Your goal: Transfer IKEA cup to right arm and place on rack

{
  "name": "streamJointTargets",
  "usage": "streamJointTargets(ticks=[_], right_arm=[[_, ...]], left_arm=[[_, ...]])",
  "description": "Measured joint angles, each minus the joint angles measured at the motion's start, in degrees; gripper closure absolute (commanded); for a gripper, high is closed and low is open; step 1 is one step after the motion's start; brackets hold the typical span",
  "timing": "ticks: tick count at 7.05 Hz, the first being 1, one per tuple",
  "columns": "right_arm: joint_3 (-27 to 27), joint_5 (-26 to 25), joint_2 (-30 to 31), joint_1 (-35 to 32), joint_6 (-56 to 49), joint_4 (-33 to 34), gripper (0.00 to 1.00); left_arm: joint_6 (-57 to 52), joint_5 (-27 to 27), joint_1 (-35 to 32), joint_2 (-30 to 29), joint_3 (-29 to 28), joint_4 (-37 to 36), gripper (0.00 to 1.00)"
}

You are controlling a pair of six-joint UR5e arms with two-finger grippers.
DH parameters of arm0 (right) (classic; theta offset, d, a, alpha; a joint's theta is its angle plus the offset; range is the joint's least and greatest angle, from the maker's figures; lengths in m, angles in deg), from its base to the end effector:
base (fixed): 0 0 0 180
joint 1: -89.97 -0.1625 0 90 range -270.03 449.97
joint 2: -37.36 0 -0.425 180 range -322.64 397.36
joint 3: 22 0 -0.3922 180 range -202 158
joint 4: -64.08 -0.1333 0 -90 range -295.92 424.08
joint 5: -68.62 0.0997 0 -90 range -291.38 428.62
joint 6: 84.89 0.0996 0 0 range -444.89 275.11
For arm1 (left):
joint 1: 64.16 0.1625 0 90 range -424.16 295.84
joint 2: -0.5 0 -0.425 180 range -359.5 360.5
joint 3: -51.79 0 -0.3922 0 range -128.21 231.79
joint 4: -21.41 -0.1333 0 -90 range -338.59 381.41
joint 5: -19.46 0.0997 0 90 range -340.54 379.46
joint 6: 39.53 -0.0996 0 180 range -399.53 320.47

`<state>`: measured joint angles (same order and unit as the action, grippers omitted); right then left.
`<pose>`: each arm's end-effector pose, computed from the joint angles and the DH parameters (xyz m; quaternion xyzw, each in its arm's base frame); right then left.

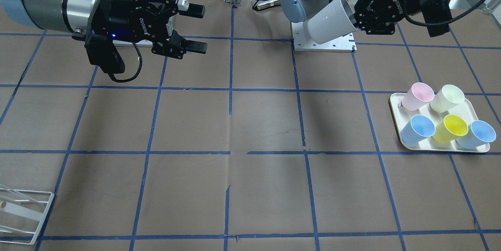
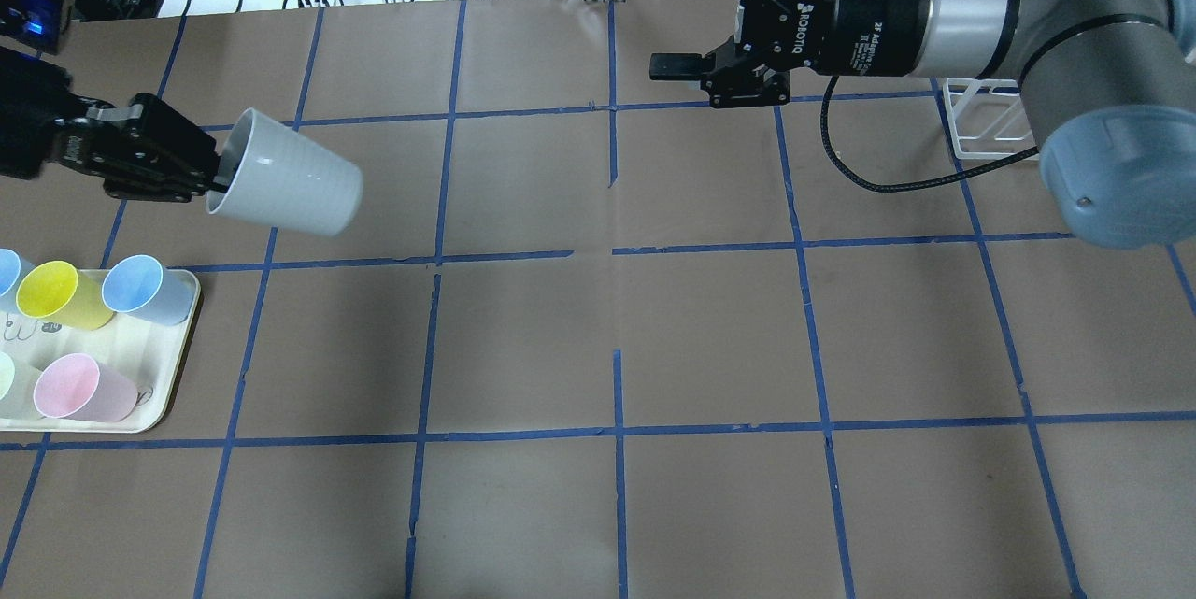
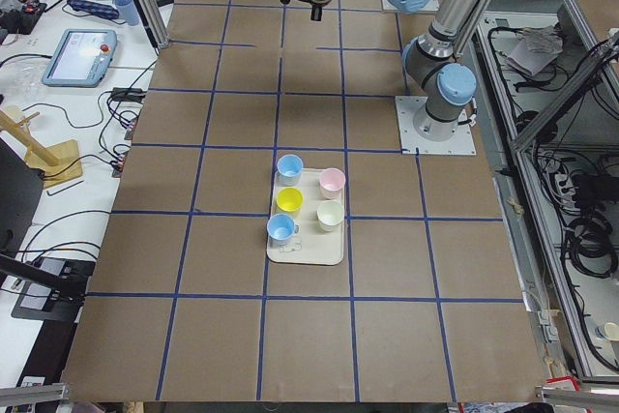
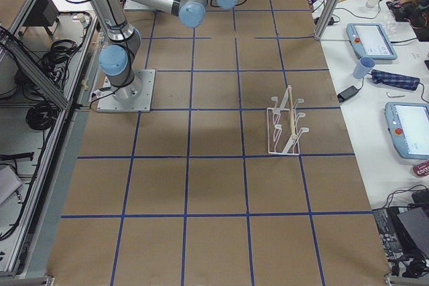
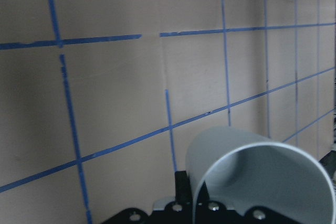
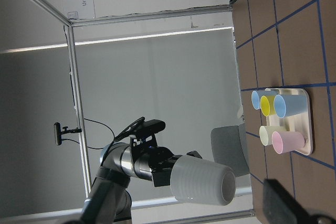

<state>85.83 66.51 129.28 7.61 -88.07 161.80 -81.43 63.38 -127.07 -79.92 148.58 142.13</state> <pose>0.1695 -0.4880 0.4619 0.0775 0.7157 -0.0141 0.6940 -0.0110 -0.4288 0.4929 -0.0214 -0.8978 0.0321 0.4388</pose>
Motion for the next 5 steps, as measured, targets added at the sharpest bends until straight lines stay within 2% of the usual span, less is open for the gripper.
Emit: streamJointTargets(ticks=[3,5], right_arm=[[2.55,2.6,-0.03,-0.12,-0.03,0.1,0.0],[3.17,2.72,0.12,-0.33,0.16,0.16,0.0]], left_arm=[[-0.29,-21.91,-3.84,-0.82,7.45,0.1,1.0],[-0.16,-30.59,-8.73,-1.26,9.15,0.11,1.0]])
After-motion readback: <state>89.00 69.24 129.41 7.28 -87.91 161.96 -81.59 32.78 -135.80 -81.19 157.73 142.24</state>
